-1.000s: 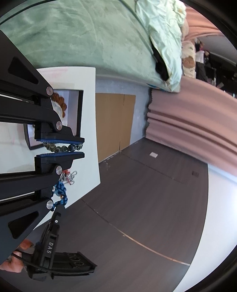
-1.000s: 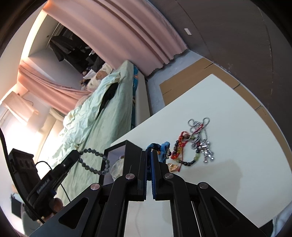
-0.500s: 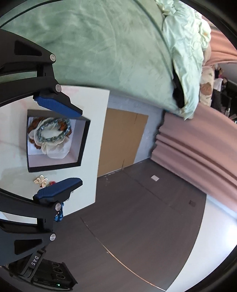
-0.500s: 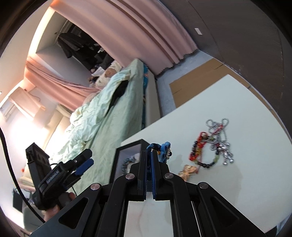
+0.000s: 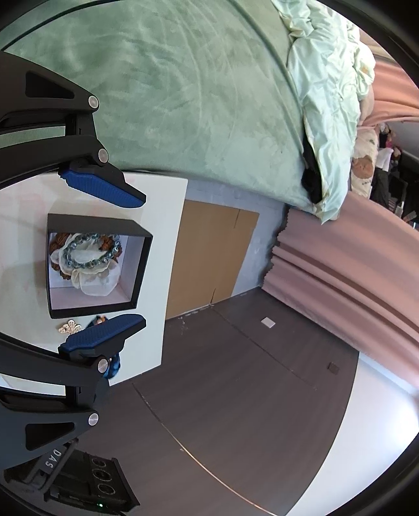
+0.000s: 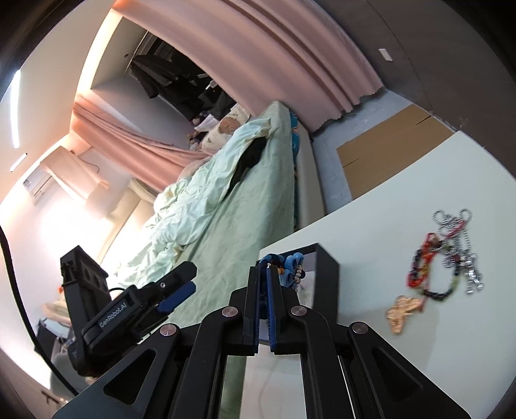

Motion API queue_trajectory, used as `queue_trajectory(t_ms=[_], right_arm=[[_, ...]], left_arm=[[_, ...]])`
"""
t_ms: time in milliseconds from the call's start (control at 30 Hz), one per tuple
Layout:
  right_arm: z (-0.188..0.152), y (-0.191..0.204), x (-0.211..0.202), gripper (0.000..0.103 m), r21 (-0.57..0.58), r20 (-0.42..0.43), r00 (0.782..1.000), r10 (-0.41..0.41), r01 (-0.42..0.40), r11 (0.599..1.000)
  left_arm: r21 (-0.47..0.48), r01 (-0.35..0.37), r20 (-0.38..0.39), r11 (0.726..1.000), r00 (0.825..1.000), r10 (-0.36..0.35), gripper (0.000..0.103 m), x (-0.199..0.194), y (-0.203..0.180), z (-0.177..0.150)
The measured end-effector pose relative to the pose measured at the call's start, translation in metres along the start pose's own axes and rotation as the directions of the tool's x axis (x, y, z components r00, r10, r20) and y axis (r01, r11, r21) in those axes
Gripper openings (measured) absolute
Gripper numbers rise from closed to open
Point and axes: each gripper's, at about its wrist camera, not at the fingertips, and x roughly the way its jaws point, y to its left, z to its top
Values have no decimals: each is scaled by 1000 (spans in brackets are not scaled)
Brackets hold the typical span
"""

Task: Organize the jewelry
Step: 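Open both tools over the black box, dropping the blue bracelet and chains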

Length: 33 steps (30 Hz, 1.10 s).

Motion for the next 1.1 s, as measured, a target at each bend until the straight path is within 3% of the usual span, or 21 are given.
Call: queue_trajectory(t_ms=[167, 233, 267, 300, 633, 1100], right_arm=[[-3, 9, 17, 8, -12, 7, 1000, 2, -2, 1000], [-3, 7, 24, 38, 8, -34, 999, -12, 13, 1000], [-5, 3, 24, 64, 29, -36, 999, -16, 17, 999], [-5, 0, 21, 66, 40, -17, 1000, -20, 21, 999], [1, -15, -9, 66, 73, 20, 998, -61, 60, 996], [12, -60, -62, 67, 175, 21, 983, -182, 176, 969]], left_arm=[[-13, -1, 5, 1000, 1000, 1, 69, -2, 4, 1], [-12, -1, 6, 1000, 1000, 1, 69, -2, 4, 1], [-12, -2, 6, 1000, 1000, 2, 69, -2, 4, 1], [-13, -1, 5, 1000, 1000, 1, 69, -2, 4, 1], [15, 4, -14, 1000, 1000, -4, 69, 1, -5, -4], [115, 48, -61, 992, 997, -42, 69, 17, -51, -27]])
